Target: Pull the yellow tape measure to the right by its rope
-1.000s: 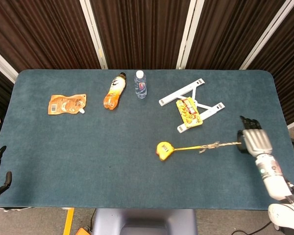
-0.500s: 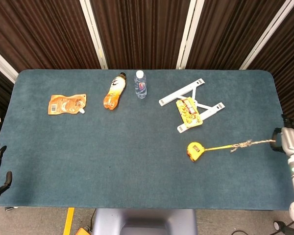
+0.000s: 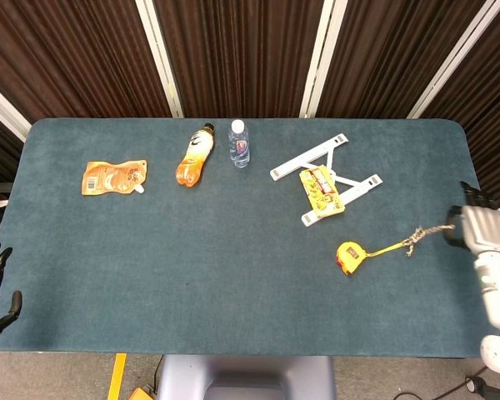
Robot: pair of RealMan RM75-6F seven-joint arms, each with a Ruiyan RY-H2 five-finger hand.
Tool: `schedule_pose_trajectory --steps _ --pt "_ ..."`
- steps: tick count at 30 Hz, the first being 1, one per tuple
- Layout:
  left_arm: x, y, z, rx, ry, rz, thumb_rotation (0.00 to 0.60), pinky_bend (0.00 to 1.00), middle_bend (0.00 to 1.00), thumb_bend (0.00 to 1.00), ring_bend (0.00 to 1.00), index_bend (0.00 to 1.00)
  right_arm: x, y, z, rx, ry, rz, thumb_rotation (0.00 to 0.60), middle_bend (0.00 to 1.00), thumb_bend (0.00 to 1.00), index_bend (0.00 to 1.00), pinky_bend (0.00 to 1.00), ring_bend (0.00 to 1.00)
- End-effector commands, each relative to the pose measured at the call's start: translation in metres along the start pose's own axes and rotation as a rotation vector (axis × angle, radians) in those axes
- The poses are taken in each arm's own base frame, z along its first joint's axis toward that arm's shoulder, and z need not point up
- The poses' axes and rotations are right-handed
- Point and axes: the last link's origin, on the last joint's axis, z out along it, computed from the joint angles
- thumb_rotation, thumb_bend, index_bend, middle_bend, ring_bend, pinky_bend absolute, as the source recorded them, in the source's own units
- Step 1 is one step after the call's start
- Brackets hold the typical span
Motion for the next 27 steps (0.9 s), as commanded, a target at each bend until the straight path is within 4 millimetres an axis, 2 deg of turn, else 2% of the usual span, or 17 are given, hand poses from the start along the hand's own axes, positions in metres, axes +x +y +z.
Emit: schedule_pose_trajectory --steps 1,2,3,4,6,8,9,11,13,15,18,21,27 --pt "0.0 0.0 0.0 0.001 0.0 0.002 0.6 0.03 0.0 0.52 0.0 0.03 0.003 -0.033 0.004 0.092 0.025 0.038 0.6 0.1 0.51 0.87 0.0 0.12" --pt "0.0 -0.001 0.0 0.002 -0.001 0.003 0.6 0.03 0.0 0.52 0.0 0.03 0.002 -0.058 0.004 0.171 0.02 0.058 0.6 0.1 0.51 0.82 0.0 0.11" --pt "0.0 -0.001 0.0 0.002 0.0 0.006 0.6 0.03 0.0 0.52 0.0 0.03 -0.005 -0.107 -0.007 0.335 -0.052 0.082 0.6 0.1 0.51 0.78 0.0 0.1" --pt "0.0 -0.002 0.0 0.001 0.001 0.005 0.6 0.03 0.0 0.52 0.0 0.03 -0.006 -0.119 -0.014 0.383 -0.093 0.085 0.6 0.09 0.47 0.68 0.0 0.07" --pt "0.0 -0.002 0.0 0.0 0.002 0.003 0.6 0.03 0.0 0.52 0.0 0.03 -0.005 -0.134 -0.024 0.435 -0.143 0.074 0.6 0.07 0.33 0.5 0.0 0.04" --pt "0.001 -0.003 0.0 0.001 0.002 0.003 0.6 0.03 0.0 0.52 0.0 0.03 -0.004 -0.145 -0.033 0.478 -0.171 0.04 0.6 0.04 0.15 0.28 0.0 0.02" --pt "0.001 -0.003 -0.001 0.002 0.002 0.001 0.6 0.03 0.0 0.52 0.0 0.03 -0.004 -0.149 -0.036 0.491 -0.175 0.026 0.6 0.04 0.12 0.23 0.0 0.01" --pt "0.002 -0.003 -0.001 0.0 0.005 -0.007 0.6 0.03 0.0 0.52 0.0 0.03 -0.003 -0.154 -0.043 0.506 -0.176 0.007 0.6 0.03 0.03 0.08 0.0 0.01" --pt "0.003 -0.004 -0.001 0.0 0.007 -0.01 0.6 0.03 0.0 0.52 0.0 0.04 -0.002 -0.154 -0.049 0.504 -0.178 0.006 0.6 0.02 0.02 0.01 0.0 0.01" --pt "0.004 -0.004 -0.001 0.0 0.008 -0.012 0.6 0.03 0.0 0.52 0.0 0.03 0.002 -0.15 -0.053 0.494 -0.17 0.009 0.6 0.02 0.01 0.0 0.0 0.01" --pt "0.003 -0.005 -0.001 0.002 0.006 -0.009 0.6 0.03 0.0 0.52 0.0 0.03 0.009 -0.135 -0.059 0.453 -0.096 0.003 0.6 0.02 0.01 0.0 0.0 0.01" --pt "0.003 -0.005 -0.001 0.002 0.004 -0.007 0.6 0.03 0.0 0.52 0.0 0.03 0.013 -0.112 -0.077 0.403 -0.018 0.041 0.6 0.02 0.01 0.02 0.0 0.01" --pt "0.002 -0.004 0.001 0.003 -0.001 -0.002 0.6 0.03 0.0 0.52 0.0 0.03 0.014 -0.052 -0.131 0.302 0.063 0.106 0.6 0.02 0.02 0.13 0.0 0.01"
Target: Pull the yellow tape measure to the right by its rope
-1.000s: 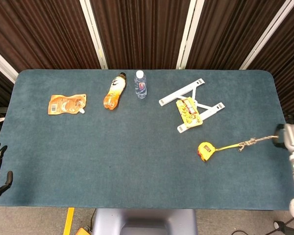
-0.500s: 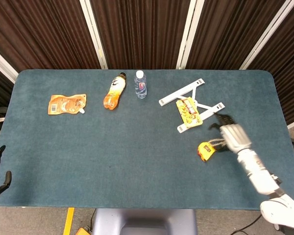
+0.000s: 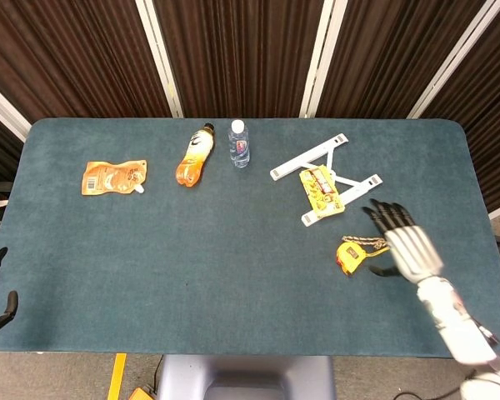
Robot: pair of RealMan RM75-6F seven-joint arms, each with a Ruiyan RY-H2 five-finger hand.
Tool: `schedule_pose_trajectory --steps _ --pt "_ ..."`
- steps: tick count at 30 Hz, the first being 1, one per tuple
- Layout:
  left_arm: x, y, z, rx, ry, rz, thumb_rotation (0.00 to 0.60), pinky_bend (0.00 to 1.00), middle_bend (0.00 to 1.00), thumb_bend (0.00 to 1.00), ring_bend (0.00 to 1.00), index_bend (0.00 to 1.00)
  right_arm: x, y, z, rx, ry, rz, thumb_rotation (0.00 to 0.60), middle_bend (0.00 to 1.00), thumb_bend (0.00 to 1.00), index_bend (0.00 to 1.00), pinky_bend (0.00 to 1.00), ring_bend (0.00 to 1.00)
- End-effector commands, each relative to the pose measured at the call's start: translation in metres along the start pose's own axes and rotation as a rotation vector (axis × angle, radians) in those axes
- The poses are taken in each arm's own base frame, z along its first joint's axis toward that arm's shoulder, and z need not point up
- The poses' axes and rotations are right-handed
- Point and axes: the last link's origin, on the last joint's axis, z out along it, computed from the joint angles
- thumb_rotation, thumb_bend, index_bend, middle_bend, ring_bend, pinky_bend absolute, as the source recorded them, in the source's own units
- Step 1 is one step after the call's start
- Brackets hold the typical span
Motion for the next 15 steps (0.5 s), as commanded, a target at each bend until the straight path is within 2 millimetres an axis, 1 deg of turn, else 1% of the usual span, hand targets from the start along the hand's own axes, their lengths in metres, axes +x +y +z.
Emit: schedule_pose_trajectory --steps 1,3,6,7,9,15 --pt "-0.001 0.0 0.001 0.0 -0.004 0.003 0.6 0.03 0.0 0.52 0.0 0.03 0.002 0.031 -0.066 -0.086 0.04 0.016 0.6 0.02 0.02 0.14 0.0 0.01" --pt "-0.002 0.001 0.001 -0.003 -0.007 0.005 0.6 0.03 0.0 0.52 0.0 0.03 -0.001 0.041 -0.085 -0.137 0.037 -0.002 0.6 0.02 0.04 0.14 0.0 0.01" --pt "-0.002 0.002 0.001 -0.011 -0.007 0.006 0.6 0.03 0.0 0.52 0.0 0.04 -0.011 0.049 -0.102 -0.195 0.019 -0.031 0.6 0.02 0.06 0.15 0.0 0.01" --pt "-0.002 0.002 0.001 -0.014 -0.007 0.006 0.6 0.03 0.0 0.52 0.0 0.04 -0.014 0.051 -0.105 -0.207 0.017 -0.034 0.6 0.02 0.07 0.15 0.0 0.01" --pt "-0.002 0.002 0.001 -0.022 -0.006 0.004 0.6 0.03 0.0 0.52 0.0 0.04 -0.017 0.053 -0.107 -0.227 0.026 -0.035 0.6 0.02 0.08 0.14 0.0 0.01" --pt "-0.001 -0.002 0.002 -0.028 -0.004 -0.008 0.6 0.03 0.0 0.52 0.0 0.04 -0.014 0.057 -0.105 -0.238 0.076 -0.046 0.6 0.02 0.13 0.15 0.0 0.01"
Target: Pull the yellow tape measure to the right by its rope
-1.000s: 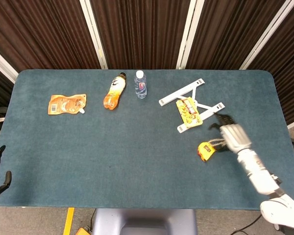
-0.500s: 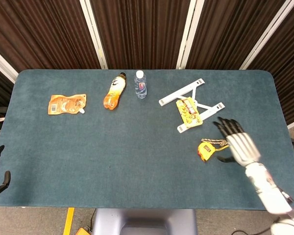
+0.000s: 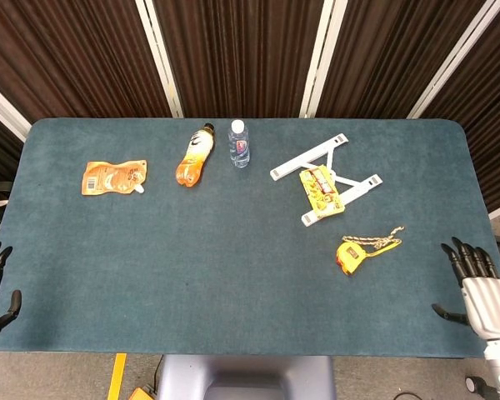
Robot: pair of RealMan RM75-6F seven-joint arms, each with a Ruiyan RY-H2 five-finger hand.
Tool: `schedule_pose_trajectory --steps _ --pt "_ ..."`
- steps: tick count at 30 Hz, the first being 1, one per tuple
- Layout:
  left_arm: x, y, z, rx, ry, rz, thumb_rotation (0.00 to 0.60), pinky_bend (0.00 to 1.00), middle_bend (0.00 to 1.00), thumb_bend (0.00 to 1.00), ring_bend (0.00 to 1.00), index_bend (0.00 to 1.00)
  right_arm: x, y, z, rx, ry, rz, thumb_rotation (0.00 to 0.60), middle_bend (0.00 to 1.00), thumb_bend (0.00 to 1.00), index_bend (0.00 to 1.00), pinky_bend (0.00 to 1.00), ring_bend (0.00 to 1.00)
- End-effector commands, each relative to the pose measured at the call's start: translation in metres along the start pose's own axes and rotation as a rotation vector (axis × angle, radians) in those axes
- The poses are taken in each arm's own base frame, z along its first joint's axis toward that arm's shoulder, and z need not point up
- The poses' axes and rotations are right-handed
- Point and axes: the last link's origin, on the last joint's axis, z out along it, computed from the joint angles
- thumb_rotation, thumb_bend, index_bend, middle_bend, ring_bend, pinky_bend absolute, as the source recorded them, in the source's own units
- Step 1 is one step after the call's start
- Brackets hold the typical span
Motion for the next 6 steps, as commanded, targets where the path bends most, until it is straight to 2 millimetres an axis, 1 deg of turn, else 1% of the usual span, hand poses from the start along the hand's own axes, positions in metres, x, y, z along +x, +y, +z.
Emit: schedule_pose_trajectory --steps 1,6 --pt "-0.0001 -0.0012 0.0011 -0.004 -0.004 -0.003 0.6 0.03 0.0 0.52 0.0 0.04 0.0013 0.0001 0.0 0.005 0.023 0.006 0.6 0.02 0.13 0.14 0.0 0.01" --pt "-0.0018 -0.002 0.0025 -0.003 -0.012 0.003 0.6 0.03 0.0 0.52 0.0 0.04 0.002 -0.0022 -0.0019 0.031 0.037 0.029 0.6 0.02 0.13 0.14 0.0 0.01"
